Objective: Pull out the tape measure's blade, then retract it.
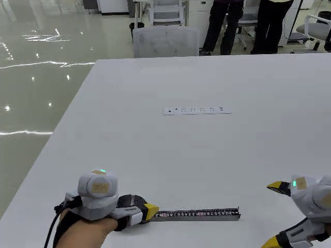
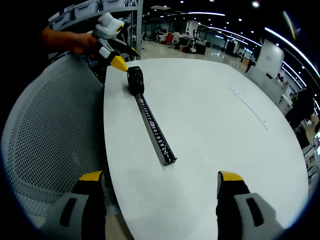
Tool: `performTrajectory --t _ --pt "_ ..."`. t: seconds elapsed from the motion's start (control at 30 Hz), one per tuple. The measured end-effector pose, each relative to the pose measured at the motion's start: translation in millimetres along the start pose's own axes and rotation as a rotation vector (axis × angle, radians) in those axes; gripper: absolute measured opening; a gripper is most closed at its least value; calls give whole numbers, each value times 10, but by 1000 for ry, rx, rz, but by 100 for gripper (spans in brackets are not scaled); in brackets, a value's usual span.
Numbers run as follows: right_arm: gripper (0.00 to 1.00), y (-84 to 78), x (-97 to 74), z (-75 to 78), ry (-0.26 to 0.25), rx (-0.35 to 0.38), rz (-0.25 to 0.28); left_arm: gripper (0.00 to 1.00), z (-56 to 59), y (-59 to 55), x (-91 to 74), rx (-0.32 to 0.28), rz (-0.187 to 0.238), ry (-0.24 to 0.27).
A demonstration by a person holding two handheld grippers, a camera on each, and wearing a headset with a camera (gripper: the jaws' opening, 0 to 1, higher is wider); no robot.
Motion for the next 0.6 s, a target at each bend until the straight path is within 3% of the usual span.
performTrajectory --t 0.1,0.2,0.23,0.27,0.4,0.47,0.6 --pt "93 51 72 31 16 -32 -23 100 6 -42 24 -48 -6 21" --pt "91 131 125 61 34 -66 -28 100 2 -73 27 -103 19 58" --pt "90 157 144 71 43 -83 -31 100 11 -82 32 -113 43 59" --pt "89 196 173 87 50 -111 -33 100 23 -85 49 -176 80 67" --pt "84 306 254 114 74 -155 -43 100 52 -156 95 -124 49 77" --pt "82 331 308 129 90 -176 -57 100 57 -208 125 -134 16 60" --pt "75 329 402 136 123 -206 -95 100 2 -256 138 -179 17 82"
Point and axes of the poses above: the centre of the closed fingertips' face, and the gripper's own axes: x roughly forward along the fingers, z roughly to its right, y roughly out of its top, the point moved 10 cm from there along -x, roughly backward along the fingers, and after that the axes turned 10 degrees about x, right-handed, at the moved point
